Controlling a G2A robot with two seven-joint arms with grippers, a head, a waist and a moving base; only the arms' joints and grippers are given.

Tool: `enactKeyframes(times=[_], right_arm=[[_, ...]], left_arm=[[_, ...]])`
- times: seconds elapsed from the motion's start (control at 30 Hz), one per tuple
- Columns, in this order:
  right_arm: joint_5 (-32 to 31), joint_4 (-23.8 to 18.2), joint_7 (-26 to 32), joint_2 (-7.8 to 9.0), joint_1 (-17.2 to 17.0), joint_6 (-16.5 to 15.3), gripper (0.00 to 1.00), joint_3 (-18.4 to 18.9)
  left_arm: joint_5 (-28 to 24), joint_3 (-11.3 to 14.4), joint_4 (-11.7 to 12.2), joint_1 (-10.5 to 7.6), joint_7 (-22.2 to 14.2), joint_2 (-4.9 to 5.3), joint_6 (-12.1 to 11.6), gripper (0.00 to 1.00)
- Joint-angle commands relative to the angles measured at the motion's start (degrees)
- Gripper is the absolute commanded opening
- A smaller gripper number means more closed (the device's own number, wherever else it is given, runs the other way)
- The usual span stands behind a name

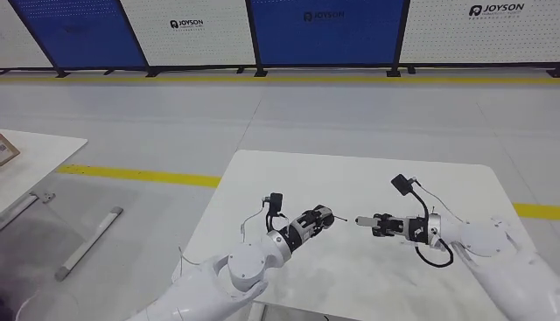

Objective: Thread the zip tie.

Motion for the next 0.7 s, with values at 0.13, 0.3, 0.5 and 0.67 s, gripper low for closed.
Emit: enactKeyframes(times=[0.13, 0.3, 0.5, 0.67], right_arm=[[8.8, 5.87, 1.88, -1.93, 0.63, 0.34, 1.0, -1.68], [15.35, 9.49, 6.9, -5.29, 3.11, -1.71, 1.0, -4.12], [15.95, 9.79, 7.46, -5.48, 3.13, -1.71, 1.0, -4.09], [15.88, 9.72, 7.14, -5.49, 2.99, -1.66, 1.0, -4.06]], left_arm=[[3.12, 0.03, -1.03, 0.79, 1.65, -0.52, -0.02, 0.0], [4.73, 0.39, -2.1, 0.89, 3.01, -1.21, 1.12, 0.0], [5.43, 0.47, -1.82, 0.71, 3.81, -1.61, 2.04, 0.0], [5.46, 0.46, -1.77, 0.75, 3.8, -1.63, 2.01, 0.0]])
